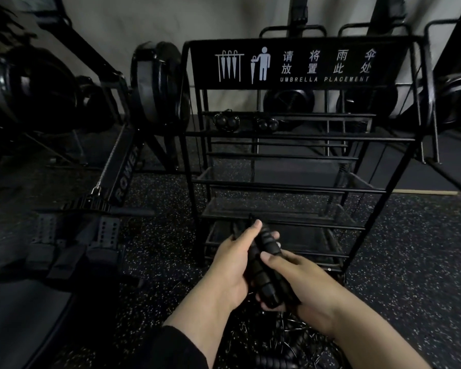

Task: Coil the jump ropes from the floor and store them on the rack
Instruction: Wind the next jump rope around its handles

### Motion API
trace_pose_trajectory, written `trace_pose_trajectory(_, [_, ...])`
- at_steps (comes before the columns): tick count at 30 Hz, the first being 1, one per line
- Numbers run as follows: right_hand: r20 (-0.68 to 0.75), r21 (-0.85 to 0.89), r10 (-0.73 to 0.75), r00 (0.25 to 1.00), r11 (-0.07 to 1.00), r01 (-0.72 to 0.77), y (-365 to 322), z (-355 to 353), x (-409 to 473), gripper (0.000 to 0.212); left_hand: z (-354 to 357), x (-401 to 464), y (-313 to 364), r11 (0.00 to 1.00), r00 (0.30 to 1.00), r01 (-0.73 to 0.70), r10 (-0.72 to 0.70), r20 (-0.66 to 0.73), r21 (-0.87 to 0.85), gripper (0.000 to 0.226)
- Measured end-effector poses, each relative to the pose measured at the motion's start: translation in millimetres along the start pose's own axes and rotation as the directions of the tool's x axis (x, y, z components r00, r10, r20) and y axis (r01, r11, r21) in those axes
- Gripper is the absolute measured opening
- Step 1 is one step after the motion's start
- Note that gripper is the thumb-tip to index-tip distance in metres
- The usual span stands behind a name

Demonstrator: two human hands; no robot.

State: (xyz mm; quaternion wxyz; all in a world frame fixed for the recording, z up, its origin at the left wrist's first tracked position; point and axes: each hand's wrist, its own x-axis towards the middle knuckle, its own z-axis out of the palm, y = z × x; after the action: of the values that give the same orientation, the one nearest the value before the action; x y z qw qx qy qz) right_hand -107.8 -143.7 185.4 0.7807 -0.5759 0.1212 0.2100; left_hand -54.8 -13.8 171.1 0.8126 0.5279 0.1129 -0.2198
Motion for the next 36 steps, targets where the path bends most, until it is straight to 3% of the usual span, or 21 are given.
trace_pose_trajectory(3, [0.057, 0.074, 0.0, 0.998, 0.997, -0.004, 0.9, 2.7, 2.8, 0.046, -2.6, 1.3, 6.1, 0.999, 0.999, 0.038, -0.038, 0.025, 0.002, 0.041])
trace_pose_trajectory(7, [0.171, 0.3, 0.013, 0.985, 0.952, -0.064, -0.4, 2.2, 11.1, 0.066, 0.5, 7.1, 14.7, 0.999, 0.999, -0.029, 0.028, -0.046, -0.018, 0.044])
trace_pose_trajectory(16, [0.151, 0.151, 0.021, 0.988, 0.987, -0.044, -10.0, -5.1, 26.5, 0.063, 8.0, 10.1, 30.3, 0.987, 0.999, 0.043, -0.046, -0.014, -0.152, 0.061])
trace_pose_trajectory(25, [0.229, 0.197, 0.065, 0.971, 0.974, -0.111, -12.8, -23.4, 30.5, 0.065, 19.7, 17.5, 21.3, 0.999, 0.998, 0.022, -0.024, -0.051, -0.036, 0.059])
trace_pose_trajectory(29, [0.326, 0.347, 0.064, 0.943, 0.92, -0.182, -8.5, -28.8, 31.1, 0.074, 26.1, 22.1, 18.9, 0.997, 0.996, -0.023, 0.016, -0.092, -0.069, 0.059])
trace_pose_trajectory(31, [0.348, 0.38, 0.038, 0.937, 0.908, -0.178, -8.3, -30.9, 30.9, 0.069, 27.7, 22.4, 18.5, 0.997, 0.998, -0.041, 0.037, -0.06, -0.07, 0.058])
trace_pose_trajectory(33, [0.326, 0.375, -0.001, 0.945, 0.918, -0.129, -10.9, -33.6, 30.9, 0.06, 24.0, 25.2, 20.2, 0.997, 0.996, -0.081, 0.081, -0.034, 0.0, 0.058])
trace_pose_trajectory(35, [0.274, 0.363, -0.012, 0.962, 0.927, -0.091, -15.1, -39.1, 30.2, 0.057, 15.2, 27.9, 25.6, 0.941, 0.977, -0.165, 0.197, -0.084, 0.295, 0.06])
trace_pose_trajectory(36, [0.256, 0.349, -0.013, 0.966, 0.934, -0.08, -17.8, -42.6, 28.9, 0.056, 7.5, 30.0, 28.4, 0.848, 0.943, -0.215, 0.309, -0.122, 0.485, 0.062])
